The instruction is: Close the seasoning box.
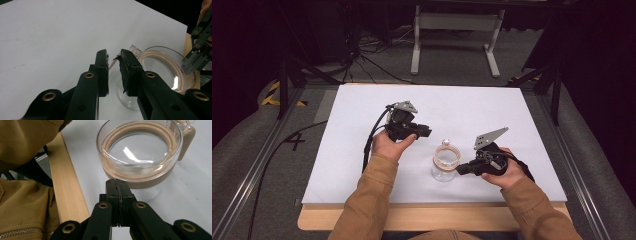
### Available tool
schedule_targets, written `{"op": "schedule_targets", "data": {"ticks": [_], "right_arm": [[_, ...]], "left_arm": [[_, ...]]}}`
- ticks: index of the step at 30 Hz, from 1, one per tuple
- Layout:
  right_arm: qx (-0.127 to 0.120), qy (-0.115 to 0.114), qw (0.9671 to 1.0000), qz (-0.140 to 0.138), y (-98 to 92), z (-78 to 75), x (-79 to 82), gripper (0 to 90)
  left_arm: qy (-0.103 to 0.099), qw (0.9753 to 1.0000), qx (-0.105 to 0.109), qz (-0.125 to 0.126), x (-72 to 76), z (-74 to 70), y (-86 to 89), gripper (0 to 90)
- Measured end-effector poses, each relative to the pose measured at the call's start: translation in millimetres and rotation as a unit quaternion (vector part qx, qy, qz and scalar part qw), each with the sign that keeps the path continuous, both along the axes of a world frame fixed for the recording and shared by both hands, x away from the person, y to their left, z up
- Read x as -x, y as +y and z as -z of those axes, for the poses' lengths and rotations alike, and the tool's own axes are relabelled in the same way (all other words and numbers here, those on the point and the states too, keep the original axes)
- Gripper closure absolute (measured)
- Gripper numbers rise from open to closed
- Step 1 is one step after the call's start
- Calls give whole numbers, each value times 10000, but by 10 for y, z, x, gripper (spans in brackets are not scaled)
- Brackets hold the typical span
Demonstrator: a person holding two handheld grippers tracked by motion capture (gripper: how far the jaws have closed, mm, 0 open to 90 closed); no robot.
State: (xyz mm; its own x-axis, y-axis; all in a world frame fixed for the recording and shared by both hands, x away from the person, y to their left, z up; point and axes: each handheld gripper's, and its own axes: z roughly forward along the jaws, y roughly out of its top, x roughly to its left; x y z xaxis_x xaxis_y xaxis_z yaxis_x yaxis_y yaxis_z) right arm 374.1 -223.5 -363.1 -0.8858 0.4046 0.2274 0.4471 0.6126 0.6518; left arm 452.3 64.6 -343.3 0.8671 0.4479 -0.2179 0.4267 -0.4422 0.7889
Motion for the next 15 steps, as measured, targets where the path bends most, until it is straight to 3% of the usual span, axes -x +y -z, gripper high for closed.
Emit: {"op": "schedule_targets", "data": {"ticks": [7,11,15], "right_arm": [[-12,-67,10000,19,-46,-60,14,893],[-160,-242,9995,108,-113,-161,-4,890],[-359,-471,9978,300,-172,-254,-53,816]], "left_arm": [[-20,10000,48,-56,12,-14,21,756],[-68,9999,22,-132,43,-11,75,748],[-41,9996,36,-289,97,1,164,735]]}}
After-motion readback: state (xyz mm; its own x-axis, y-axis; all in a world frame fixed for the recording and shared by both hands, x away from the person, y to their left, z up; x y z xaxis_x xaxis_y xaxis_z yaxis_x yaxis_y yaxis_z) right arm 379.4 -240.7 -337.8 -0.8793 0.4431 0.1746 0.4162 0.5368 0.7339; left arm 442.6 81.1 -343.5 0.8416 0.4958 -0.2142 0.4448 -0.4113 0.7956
